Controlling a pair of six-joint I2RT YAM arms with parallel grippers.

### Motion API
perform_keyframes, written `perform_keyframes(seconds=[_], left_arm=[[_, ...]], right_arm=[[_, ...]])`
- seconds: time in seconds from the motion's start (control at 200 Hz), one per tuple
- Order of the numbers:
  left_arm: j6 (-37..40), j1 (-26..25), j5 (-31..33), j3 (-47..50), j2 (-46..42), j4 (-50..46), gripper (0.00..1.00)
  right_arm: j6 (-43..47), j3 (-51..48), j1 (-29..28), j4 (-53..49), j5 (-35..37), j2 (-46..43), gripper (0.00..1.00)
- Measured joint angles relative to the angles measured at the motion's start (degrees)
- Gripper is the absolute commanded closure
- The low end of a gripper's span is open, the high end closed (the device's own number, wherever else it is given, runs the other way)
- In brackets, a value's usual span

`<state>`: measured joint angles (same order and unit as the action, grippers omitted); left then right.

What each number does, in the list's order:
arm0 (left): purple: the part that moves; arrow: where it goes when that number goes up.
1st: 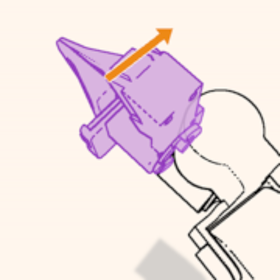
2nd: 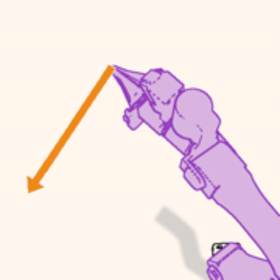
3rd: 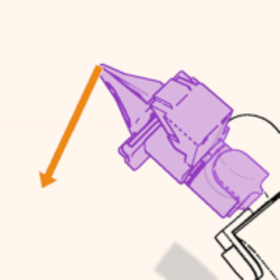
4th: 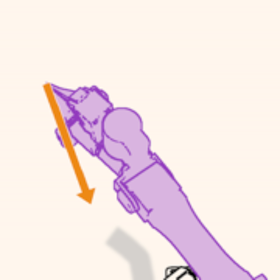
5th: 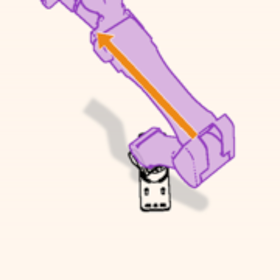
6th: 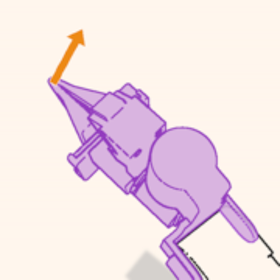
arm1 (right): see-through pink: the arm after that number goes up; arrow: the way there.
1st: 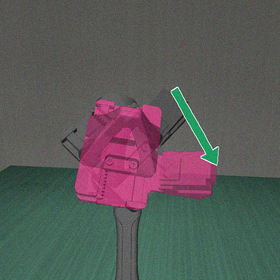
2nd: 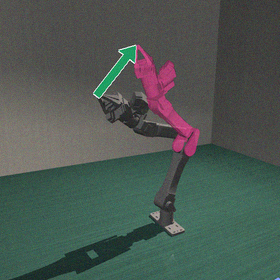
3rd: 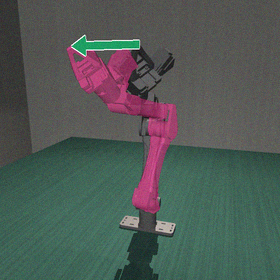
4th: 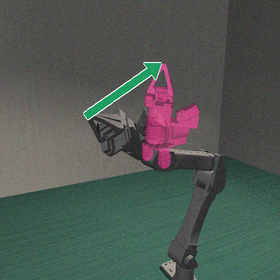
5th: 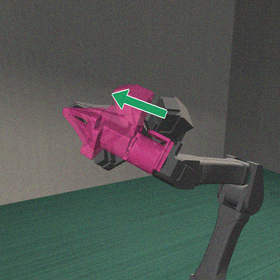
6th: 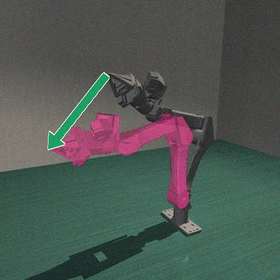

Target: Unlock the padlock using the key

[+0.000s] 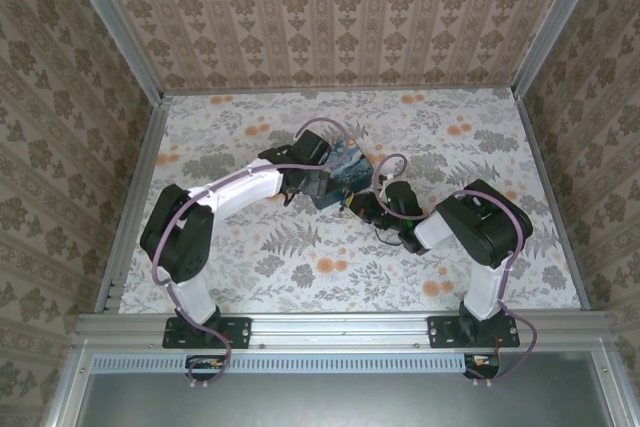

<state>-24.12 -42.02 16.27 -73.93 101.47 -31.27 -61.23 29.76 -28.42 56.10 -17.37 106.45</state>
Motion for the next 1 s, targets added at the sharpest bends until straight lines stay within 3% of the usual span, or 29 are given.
perform_keyframes(seconds=[0.355,0.78,1.0], left_arm=[[0.87,-1.86,4.2,-2.16,2.19,-0.07,0.08],[0.9,-2.25,4.55,-2.34,2.71,0.9,0.09],[0.9,-2.25,4.55,-2.34,2.91,1.49,0.09]], right_arm=[[-6.21,-1.31,-0.13,2.49,2.43,0.0,1.0],[-14.73,-2.84,-0.33,13.68,5.22,5.05,1.0],[-15.76,-3.08,-0.33,14.69,6.73,5.27,1.0]])
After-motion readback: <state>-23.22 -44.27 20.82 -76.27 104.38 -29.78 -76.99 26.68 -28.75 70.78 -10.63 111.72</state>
